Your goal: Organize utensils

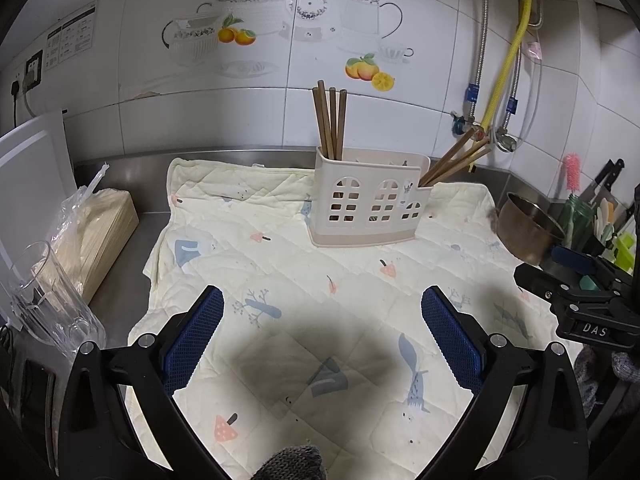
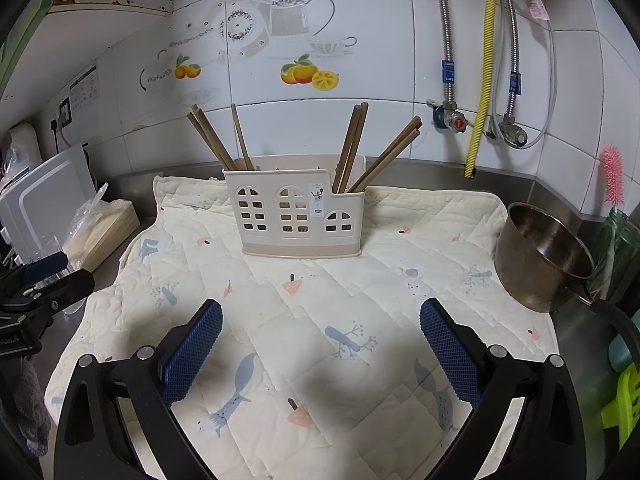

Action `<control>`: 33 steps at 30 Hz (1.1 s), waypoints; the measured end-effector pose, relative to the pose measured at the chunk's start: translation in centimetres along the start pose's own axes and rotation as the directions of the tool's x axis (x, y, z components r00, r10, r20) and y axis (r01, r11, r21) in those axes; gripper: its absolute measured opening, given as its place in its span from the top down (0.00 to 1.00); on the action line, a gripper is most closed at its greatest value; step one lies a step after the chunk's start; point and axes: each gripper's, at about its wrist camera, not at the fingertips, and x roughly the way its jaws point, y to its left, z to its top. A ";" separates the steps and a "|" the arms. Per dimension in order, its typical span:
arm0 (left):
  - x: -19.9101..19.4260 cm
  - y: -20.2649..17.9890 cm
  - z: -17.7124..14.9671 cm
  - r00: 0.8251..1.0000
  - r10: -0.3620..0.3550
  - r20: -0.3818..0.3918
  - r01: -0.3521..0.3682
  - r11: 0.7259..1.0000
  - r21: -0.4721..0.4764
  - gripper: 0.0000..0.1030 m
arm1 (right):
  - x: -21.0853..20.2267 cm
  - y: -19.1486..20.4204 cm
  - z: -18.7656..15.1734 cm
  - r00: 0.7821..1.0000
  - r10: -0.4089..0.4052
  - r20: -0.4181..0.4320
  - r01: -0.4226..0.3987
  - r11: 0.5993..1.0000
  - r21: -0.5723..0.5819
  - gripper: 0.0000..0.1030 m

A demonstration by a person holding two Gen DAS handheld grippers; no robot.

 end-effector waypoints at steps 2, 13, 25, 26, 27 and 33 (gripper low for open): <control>0.0 0.0 0.0 1.000 0.001 -0.001 -0.001 1.000 0.001 0.05 | 0.0 0.1 0.0 1.000 -0.002 -0.001 0.002 1.000 -0.001 0.07; 0.0 -0.1 -0.1 1.000 0.000 -0.001 0.000 1.000 -0.001 0.05 | 0.1 0.1 0.0 1.000 0.000 -0.003 0.000 1.000 -0.001 0.07; 0.1 -0.2 -0.1 1.000 -0.006 -0.001 0.006 1.000 0.006 0.05 | 0.2 0.2 -0.1 1.000 0.000 -0.004 0.000 1.000 -0.002 0.07; 0.1 -0.2 -0.1 1.000 -0.008 -0.002 0.008 1.000 0.005 0.05 | 0.2 0.3 -0.1 1.000 0.000 -0.004 0.000 1.000 -0.001 0.07; 0.1 -0.2 -0.1 1.000 -0.009 -0.002 0.009 1.000 0.004 0.05 | 0.2 0.2 -0.1 1.000 0.000 -0.004 0.000 1.000 -0.002 0.07; 0.0 -0.2 -0.2 1.000 -0.023 0.004 0.023 1.000 0.001 0.05 | 0.3 0.2 -0.1 1.000 0.001 -0.005 -0.001 1.000 -0.001 0.07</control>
